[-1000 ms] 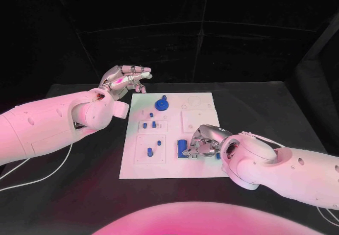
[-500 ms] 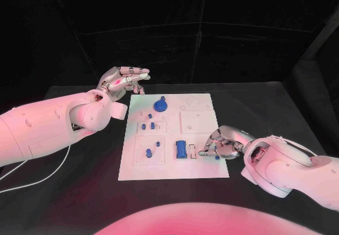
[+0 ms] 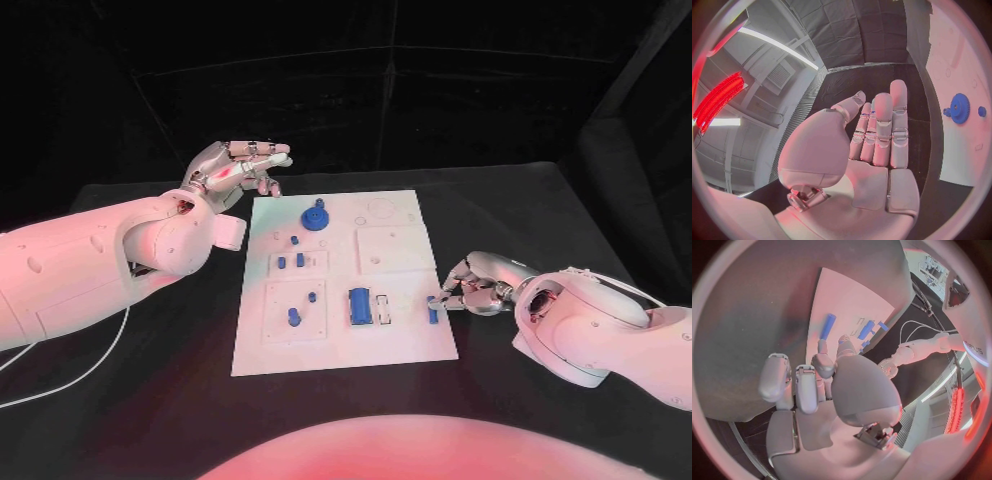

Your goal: Assemble the parts on the task board

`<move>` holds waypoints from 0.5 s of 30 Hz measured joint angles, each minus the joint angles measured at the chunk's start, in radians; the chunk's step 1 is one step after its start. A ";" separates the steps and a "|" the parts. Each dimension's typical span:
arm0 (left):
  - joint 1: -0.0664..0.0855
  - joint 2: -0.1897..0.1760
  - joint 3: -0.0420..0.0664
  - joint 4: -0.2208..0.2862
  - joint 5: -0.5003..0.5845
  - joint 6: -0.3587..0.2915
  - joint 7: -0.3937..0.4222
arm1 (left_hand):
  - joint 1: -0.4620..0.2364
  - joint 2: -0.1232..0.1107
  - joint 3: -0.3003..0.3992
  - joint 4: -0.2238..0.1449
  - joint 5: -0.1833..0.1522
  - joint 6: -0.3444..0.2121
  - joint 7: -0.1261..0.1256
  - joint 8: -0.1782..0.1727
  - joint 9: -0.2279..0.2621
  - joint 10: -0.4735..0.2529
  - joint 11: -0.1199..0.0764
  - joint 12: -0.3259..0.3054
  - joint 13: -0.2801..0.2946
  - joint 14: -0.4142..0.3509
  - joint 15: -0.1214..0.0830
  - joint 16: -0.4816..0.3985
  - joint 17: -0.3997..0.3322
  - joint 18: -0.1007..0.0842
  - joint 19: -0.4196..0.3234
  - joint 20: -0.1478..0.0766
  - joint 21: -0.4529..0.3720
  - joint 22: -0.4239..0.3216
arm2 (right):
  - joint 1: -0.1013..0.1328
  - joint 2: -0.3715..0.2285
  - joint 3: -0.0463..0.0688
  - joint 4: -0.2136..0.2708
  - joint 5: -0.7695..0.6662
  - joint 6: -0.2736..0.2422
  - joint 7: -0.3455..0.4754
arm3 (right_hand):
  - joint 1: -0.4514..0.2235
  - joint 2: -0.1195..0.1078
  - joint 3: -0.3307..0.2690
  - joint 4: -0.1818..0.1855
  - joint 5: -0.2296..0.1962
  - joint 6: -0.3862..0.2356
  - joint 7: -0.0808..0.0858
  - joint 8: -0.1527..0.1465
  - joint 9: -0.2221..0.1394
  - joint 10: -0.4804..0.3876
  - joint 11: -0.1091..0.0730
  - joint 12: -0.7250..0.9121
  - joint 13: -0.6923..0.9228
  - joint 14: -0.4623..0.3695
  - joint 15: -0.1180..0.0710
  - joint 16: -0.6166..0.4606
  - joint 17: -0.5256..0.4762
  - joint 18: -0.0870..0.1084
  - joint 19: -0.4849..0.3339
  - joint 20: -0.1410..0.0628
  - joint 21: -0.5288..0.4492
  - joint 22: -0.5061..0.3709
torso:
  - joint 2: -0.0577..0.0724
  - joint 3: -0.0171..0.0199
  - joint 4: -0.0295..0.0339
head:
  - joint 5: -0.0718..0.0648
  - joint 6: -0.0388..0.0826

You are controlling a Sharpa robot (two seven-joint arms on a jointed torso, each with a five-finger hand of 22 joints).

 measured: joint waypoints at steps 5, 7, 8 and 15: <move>0.000 -0.001 0.000 0.000 0.000 0.000 0.000 | 0.000 0.000 0.000 0.000 0.000 0.000 0.000 0.000 0.000 0.000 0.000 0.000 0.000 0.000 0.000 0.000 0.000 0.000 0.000 0.000 0.000 0.000 | 0.000 0.020 0.000 -0.017 -0.063 0.022 -0.044 | -0.006 -0.006 -0.012 0.012 -0.005 0.005 -0.003 0.000 0.003 0.000 0.000 0.000 0.002 0.000 0.000 0.000 0.000 0.000 0.000 0.000 0.000 0.003 | 0.000 -0.0001 0.0008 | -0.002 -0.001; 0.000 -0.001 0.000 0.001 0.000 0.000 0.000 | 0.000 0.000 0.000 0.000 0.000 0.000 0.000 0.000 0.000 0.000 0.000 0.000 0.000 0.000 0.000 0.000 0.000 0.000 0.000 0.000 0.000 0.000 | -0.001 0.032 0.000 -0.023 -0.083 0.032 -0.058 | -0.008 -0.008 -0.012 0.012 -0.005 0.009 -0.007 0.000 0.003 0.000 0.000 0.000 0.002 0.000 0.000 0.000 0.000 0.000 0.000 0.000 0.000 0.003 | 0.000 -0.0002 0.0012 | -0.002 -0.001; 0.000 -0.001 0.000 0.001 0.000 0.000 0.000 | 0.000 0.000 0.000 0.000 0.000 0.000 0.000 0.000 0.000 0.000 0.000 0.000 0.000 0.000 0.000 0.000 0.000 0.000 0.000 0.000 0.000 0.000 | -0.001 0.037 0.000 -0.026 -0.090 0.035 -0.063 | -0.008 -0.008 -0.013 0.013 -0.005 0.009 -0.007 0.000 0.003 0.000 0.000 0.000 0.002 0.000 0.000 0.000 0.000 0.000 0.000 0.000 0.000 0.003 | 0.000 -0.0002 0.0016 | -0.002 -0.001; 0.000 -0.001 0.000 0.001 0.000 0.001 0.000 | 0.000 0.000 0.000 0.000 0.000 0.000 0.000 0.000 0.000 0.000 0.000 0.000 0.000 0.000 0.000 0.000 0.000 0.000 0.000 0.000 0.000 0.000 | -0.001 0.074 0.000 -0.048 -0.125 0.066 -0.091 | -0.008 -0.008 -0.018 0.013 -0.009 0.012 -0.003 0.000 0.005 0.000 0.000 0.000 0.002 0.000 0.000 0.000 0.000 0.000 0.000 0.000 0.000 0.003 | 0.000 -0.0002 0.0021 | 0.000 -0.002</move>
